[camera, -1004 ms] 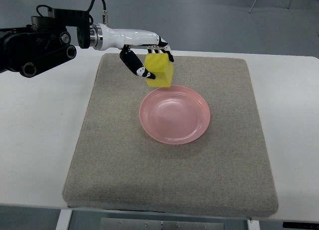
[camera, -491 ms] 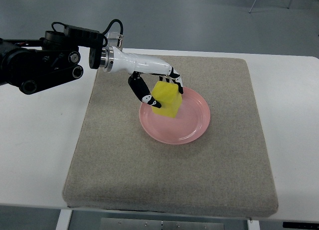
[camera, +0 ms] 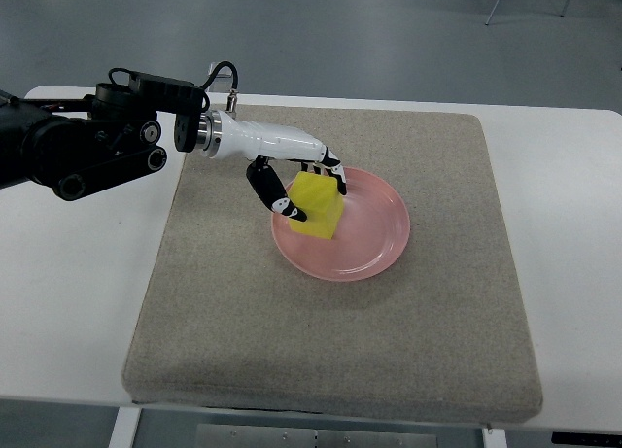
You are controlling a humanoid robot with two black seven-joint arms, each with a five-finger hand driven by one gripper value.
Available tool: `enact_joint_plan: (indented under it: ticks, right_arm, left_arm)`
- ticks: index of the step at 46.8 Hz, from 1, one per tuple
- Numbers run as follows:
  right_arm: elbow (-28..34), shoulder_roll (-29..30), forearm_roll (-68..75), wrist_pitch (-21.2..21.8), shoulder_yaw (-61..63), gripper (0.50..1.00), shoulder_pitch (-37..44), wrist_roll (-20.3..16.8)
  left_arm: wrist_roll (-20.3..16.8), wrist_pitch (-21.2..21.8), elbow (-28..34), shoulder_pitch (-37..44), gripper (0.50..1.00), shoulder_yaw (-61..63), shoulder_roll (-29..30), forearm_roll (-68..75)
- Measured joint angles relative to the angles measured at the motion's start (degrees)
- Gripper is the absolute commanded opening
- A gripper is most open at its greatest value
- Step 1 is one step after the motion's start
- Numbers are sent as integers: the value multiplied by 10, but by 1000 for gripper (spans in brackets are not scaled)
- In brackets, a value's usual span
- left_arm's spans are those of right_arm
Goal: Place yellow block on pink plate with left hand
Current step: 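Lower the cube onto the plate and open the left hand, then lift the open left hand up away from the plate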
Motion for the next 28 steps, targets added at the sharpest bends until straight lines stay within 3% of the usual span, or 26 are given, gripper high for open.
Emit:
enact_joint_plan:
  ticks: [5,9,12,13,17,20,28]
  right_arm:
    - [0,0,0,0,0,924,0,0]
    - [0,0,0,0,0,924,0,0]
    - [0,0,0,0,0,924,0,0]
    - [0,0,0,0,0,924,0,0]
    - [0,0,0,0,0,924,0,0]
    - [0,0,0,0,0,924,0,0]
    - [0,0,0,0,0,924,0,0]
  left_arm:
    - [0,0,3,2,500,0,-5,0]
    - [1,0,3,3,649,0,-6,0]
    - [1,0,3,3,827,0,-6,-1]
    - [1,0,3,4,855,0,-6,-1]
    - [1,0,3,5,893,0,-6,-2]
    - [1,0,2,5,971,-1,-6,-2]
    - [1,0,1,6,990,-1,-6,-2]
